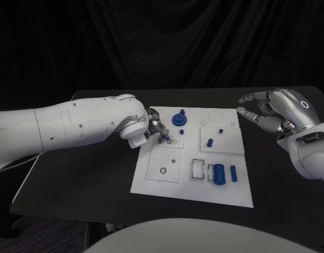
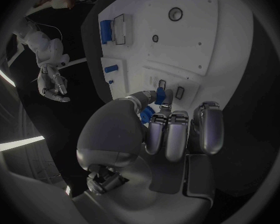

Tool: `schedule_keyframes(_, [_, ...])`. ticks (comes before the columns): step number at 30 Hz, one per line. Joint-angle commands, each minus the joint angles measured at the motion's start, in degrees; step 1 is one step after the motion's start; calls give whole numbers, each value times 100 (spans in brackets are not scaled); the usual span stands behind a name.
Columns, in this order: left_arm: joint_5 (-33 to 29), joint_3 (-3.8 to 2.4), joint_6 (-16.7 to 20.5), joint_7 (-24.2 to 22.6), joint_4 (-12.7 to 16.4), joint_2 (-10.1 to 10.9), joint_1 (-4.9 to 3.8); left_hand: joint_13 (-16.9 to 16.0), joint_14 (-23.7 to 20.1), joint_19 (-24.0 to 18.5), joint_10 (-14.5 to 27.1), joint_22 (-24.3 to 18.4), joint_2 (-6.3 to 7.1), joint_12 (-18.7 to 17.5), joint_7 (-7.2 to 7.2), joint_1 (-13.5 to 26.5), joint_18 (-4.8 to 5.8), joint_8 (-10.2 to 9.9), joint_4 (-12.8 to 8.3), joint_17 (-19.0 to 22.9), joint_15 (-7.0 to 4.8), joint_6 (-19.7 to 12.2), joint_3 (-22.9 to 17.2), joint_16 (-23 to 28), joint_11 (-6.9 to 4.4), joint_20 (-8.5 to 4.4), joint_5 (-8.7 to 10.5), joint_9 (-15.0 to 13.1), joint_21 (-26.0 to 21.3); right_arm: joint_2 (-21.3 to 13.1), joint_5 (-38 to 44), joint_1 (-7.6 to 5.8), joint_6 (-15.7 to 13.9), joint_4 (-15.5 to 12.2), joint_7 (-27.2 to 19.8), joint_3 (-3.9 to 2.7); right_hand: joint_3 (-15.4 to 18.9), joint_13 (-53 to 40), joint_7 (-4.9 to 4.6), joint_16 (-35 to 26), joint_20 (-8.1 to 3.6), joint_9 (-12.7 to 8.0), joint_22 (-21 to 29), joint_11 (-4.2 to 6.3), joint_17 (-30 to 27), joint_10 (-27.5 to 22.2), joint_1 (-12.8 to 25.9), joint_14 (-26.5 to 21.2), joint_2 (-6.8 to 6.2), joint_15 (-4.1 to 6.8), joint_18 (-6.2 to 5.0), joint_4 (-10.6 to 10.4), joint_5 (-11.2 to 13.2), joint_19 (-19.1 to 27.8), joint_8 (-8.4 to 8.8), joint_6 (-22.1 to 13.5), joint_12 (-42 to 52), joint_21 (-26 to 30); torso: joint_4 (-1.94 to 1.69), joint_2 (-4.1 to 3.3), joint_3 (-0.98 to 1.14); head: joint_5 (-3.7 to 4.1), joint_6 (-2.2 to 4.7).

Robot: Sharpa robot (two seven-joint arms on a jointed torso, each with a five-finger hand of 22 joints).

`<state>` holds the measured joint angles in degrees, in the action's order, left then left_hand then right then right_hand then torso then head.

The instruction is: Assemble the parts on the task board

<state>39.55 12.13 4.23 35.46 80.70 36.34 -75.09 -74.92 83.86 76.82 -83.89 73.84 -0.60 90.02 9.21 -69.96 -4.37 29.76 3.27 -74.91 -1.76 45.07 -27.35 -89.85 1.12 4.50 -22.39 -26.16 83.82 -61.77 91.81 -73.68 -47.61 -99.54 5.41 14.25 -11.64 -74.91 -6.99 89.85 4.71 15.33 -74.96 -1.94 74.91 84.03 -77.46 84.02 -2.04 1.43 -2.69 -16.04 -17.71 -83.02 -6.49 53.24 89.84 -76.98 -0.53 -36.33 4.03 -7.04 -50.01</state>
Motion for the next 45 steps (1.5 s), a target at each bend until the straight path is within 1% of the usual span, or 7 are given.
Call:
schedule_keyframes(1, [-11,-5,-45,-99,-7,-18,29,-1508,614,16,-611,-6,2,-2,-423,77,46,-24,37,-1509,-42,397,-8,-15,-42,-16,48,-17,-40,-8,-28,14,3,-7,-20,-4,-30,-1509,3,15,23,1,-1022,-40,1509,597,-60,598,-13,-14,-62,11,-27,27,-31,33,16,11,-4,-2,0,8,1])
schedule_keyframes(9, [-11,-5,-35,-118,-26,-33,91,-1508,614,-7,-611,-41,-5,-2,-424,99,38,-53,50,-1509,-44,387,5,-15,-41,-18,142,-33,-65,-6,-32,15,50,-5,6,-4,-33,-1509,2,15,24,1,-1019,-42,1509,597,-69,598,-18,-14,-64,15,-36,30,-33,43,16,19,2,0,3,-9,1])
schedule_keyframes(13, [-11,-5,-1,-130,-34,-26,112,-1508,614,-18,-611,-62,-38,-2,-423,170,34,-101,128,-1509,-39,379,58,-15,-36,-16,359,-60,-94,-18,-145,16,81,-11,-17,-4,-33,-1509,2,15,24,1,-1017,-43,1509,597,-70,598,-20,-15,-66,14,-37,33,-33,46,16,26,2,-8,2,-6,1])
schedule_keyframes(16, [-11,-5,2,-132,-35,-23,122,-1508,614,-22,-611,-68,-44,-2,-424,194,32,-117,157,-1509,-38,379,83,-15,-35,-15,417,-68,-102,-27,-209,16,99,-11,-29,-4,-36,-1509,-1,15,25,1,-1015,-45,1509,597,-71,598,-16,-16,-67,12,-40,34,-35,52,16,31,1,-6,2,-13,1])
schedule_keyframes(34, [-11,-5,-6,-156,-77,-56,215,-1508,614,-72,-611,-130,-64,-2,-412,210,17,-185,205,-1509,-29,337,144,-15,-24,-10,579,-84,-150,-32,-292,33,261,8,15,-4,-33,-1509,-12,15,32,-5,-999,-58,1509,597,-53,598,-13,-26,-77,-18,13,54,-32,75,16,80,4,-5,10,12,1])
schedule_keyframes(35, [-11,-5,-7,-156,-78,-55,219,-1508,614,-78,-611,-138,-71,-2,-409,215,15,-206,226,-1509,-25,332,177,-15,-21,-6,659,-93,-162,-32,-292,34,271,10,21,-4,-32,-1509,-12,15,34,-7,-1000,-59,1509,597,-51,598,-14,-27,-76,-21,29,52,-30,78,16,79,5,-5,10,14,1])
schedule_keyframes(45, [-11,-5,6,-149,-91,-53,244,-1508,614,-94,-611,-157,-57,-2,-402,267,8,-274,327,-1509,-15,326,384,-15,-11,4,897,-128,-200,-30,-382,56,361,25,50,-4,-28,-1509,-13,15,37,-12,-989,-61,1509,597,-48,598,-19,-29,-84,-25,82,65,-24,84,16,112,4,-5,12,12,1])
